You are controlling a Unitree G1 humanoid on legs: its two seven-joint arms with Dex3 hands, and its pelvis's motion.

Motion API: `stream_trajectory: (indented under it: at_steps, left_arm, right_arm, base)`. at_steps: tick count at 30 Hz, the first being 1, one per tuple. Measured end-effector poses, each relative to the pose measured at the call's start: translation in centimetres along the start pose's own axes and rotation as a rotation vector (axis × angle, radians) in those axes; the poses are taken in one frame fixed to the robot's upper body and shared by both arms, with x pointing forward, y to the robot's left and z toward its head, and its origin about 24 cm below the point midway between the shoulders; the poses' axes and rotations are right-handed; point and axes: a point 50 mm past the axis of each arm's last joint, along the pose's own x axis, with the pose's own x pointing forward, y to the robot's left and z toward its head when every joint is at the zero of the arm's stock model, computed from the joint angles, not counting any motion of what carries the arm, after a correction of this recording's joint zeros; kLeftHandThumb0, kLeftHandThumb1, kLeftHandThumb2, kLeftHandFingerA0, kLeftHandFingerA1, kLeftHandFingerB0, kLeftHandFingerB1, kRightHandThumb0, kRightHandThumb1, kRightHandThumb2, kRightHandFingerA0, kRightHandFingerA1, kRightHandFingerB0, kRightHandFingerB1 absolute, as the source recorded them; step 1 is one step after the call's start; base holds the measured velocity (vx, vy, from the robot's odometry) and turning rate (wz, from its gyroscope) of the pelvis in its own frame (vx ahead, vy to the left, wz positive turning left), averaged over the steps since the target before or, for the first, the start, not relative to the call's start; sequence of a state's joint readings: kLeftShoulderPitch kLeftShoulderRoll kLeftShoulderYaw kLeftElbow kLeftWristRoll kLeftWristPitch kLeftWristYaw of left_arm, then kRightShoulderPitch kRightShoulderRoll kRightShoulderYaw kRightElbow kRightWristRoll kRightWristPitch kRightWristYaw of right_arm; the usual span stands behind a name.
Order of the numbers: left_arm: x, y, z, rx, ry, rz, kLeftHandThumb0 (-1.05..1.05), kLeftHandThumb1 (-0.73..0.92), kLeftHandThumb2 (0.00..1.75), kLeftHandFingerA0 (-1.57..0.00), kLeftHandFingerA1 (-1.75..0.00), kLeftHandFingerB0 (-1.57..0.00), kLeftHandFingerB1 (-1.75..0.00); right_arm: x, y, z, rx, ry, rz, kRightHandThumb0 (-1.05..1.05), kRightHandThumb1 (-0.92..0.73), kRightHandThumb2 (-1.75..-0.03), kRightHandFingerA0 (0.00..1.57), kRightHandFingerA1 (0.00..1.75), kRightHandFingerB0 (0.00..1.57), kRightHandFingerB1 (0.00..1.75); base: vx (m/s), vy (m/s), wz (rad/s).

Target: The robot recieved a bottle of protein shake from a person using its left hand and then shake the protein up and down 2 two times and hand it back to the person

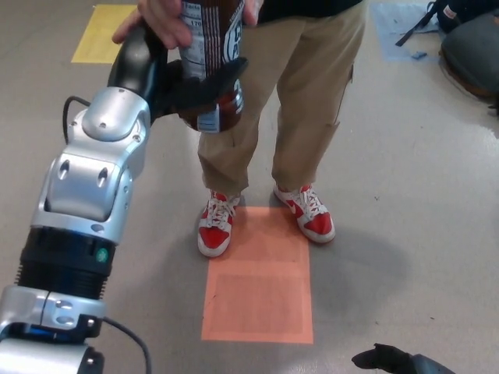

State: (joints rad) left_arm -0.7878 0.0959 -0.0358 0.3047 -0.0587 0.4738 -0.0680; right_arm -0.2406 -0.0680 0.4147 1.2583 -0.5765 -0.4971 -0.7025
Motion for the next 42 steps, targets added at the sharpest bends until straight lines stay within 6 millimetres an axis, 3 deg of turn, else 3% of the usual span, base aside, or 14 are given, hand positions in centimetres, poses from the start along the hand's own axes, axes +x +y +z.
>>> stream_trajectory:
  at_steps: [1, 2, 6, 7, 8, 14, 15, 17, 26, 27, 28, 29, 34, 42]
  left_arm:
    - [-0.1, 0.0, -0.2, 0.008, 0.006, -0.015, -0.8, 0.49, 0.84, 0.0, 0.0, 0.0, -0.02]
    - [-0.1, 0.1, -0.4, 0.013, 0.011, -0.026, -0.75, 0.57, 0.58, 0.0, 0.0, 0.0, 0.0]
    - [-0.4, 0.1, -1.1, 0.031, 0.031, -0.07, -0.82, 0.58, 0.58, 0.0, 0.0, 0.0, 0.0]
    - [-0.5, 0.1, -1.3, 0.036, 0.038, -0.08, -0.84, 0.48, 0.83, 0.0, 0.0, 0.0, 0.0]
    - [-0.5, 0.0, -1.6, 0.044, 0.046, -0.093, -0.85, 0.6, 0.59, 0.0, 0.0, 0.0, 0.0]
    - [-0.8, 0.7, -1.6, 0.101, 0.042, -0.126, -0.85, 0.6, 0.58, 0.0, 0.0, 0.0, 0.0]
    - [-1.1, 1.0, -1.8, 0.116, 0.04, -0.135, -0.9, 0.6, 0.59, 0.0, 0.0, 0.0, 0.0]
    - [-1.7, 1.2, -2.4, 0.14, 0.044, -0.148, -0.84, 0.5, 0.95, -0.03, -0.13, -0.03, -0.11]
    - [-6.0, 2.3, -7.8, 0.415, 0.12, -0.168, -0.9, 0.57, 0.89, -0.09, -0.37, -0.06, -0.28]
    - [-6.2, 2.3, -8.0, 0.426, 0.122, -0.167, -0.38, 0.28, 0.92, 0.0, -0.47, 0.0, -0.47]
    - [-6.5, 2.4, -8.4, 0.439, 0.123, -0.165, -0.37, 0.28, 0.91, 0.0, -0.46, 0.0, -0.47]
    - [-6.8, 2.5, -8.9, 0.452, 0.127, -0.163, -0.82, 0.53, 0.84, -0.16, -0.39, -0.08, -0.35]
    - [-8.3, 2.6, -12.1, 0.507, 0.19, -0.159, -0.82, 0.54, 0.86, -0.21, -0.42, -0.13, -0.37]
    - [-10.2, 3.4, -17.5, 0.588, 0.323, -0.128, -0.79, 0.52, 0.84, -0.3, -0.46, -0.11, -0.36]
  right_arm:
    - [0.0, 0.0, 0.0, 0.001, 0.0, 0.0, -0.19, -0.72, -0.63, 0.93, 0.49, 0.8, 0.45]
    - [0.0, 0.0, 0.0, 0.001, 0.001, -0.001, -0.17, -0.73, -0.62, 0.93, 0.55, 0.81, 0.46]
    - [0.0, 0.0, 0.0, 0.0, 0.0, 0.002, -0.2, -0.72, -0.63, 0.91, 0.5, 0.81, 0.45]
    - [0.0, 0.0, 0.0, 0.001, 0.0, 0.002, -0.2, -0.73, -0.63, 0.91, 0.5, 0.81, 0.45]
    - [0.0, 0.0, 0.0, 0.006, 0.003, 0.001, -0.19, -0.74, -0.62, 0.93, 0.51, 0.81, 0.46]
    - [0.4, -0.2, 0.2, 0.01, 0.002, -0.001, -0.21, -0.76, -0.63, 0.91, 0.56, 0.79, 0.45]
    - [0.4, -0.2, 0.2, 0.014, 0.004, -0.002, -0.2, -0.74, -0.64, 0.93, 0.55, 0.78, 0.45]
    - [0.4, -0.2, 0.2, 0.019, 0.009, -0.002, -0.21, -0.77, -0.63, 0.91, 0.5, 0.79, 0.45]
    - [0.9, -0.5, 0.5, 0.021, -0.005, -0.005, -0.23, -0.77, -0.63, 0.95, 0.52, 0.79, 0.45]
    - [1.0, -0.6, 0.6, 0.021, -0.009, -0.008, -0.23, -0.76, -0.63, 0.96, 0.54, 0.8, 0.45]
    - [1.2, -0.7, 0.7, 0.021, -0.013, -0.012, -0.24, -0.77, -0.64, 0.94, 0.54, 0.79, 0.45]
    - [1.4, -0.8, 0.9, 0.021, -0.017, -0.016, -0.23, -0.77, -0.64, 0.94, 0.57, 0.8, 0.45]
    - [1.7, -1.0, 1.2, 0.026, -0.025, -0.026, -0.21, -0.76, -0.63, 0.93, 0.65, 0.8, 0.45]
    - [2.7, -1.6, 2.0, 0.03, -0.05, -0.046, -0.23, -0.75, -0.64, 0.97, 0.54, 0.8, 0.45]
  base:
    - [0.0, 0.0, 0.0]
    - [0.0, 0.0, 0.0]
    - [0.0, 0.0, 0.0]
    - [0.0, 0.0, 0.0]
    - [0.0, 0.0, 0.0]
    - [0.0, 0.0, 0.0]
    - [0.0, 0.0, 0.0]
    - [0.0, 0.0, 0.0]
    - [0.0, 0.0, 0.0]
    - [0.0, 0.0, 0.0]
    - [0.0, 0.0, 0.0]
    - [0.0, 0.0, 0.0]
    - [0.0, 0.0, 0.0]
    - [0.0, 0.0, 0.0]
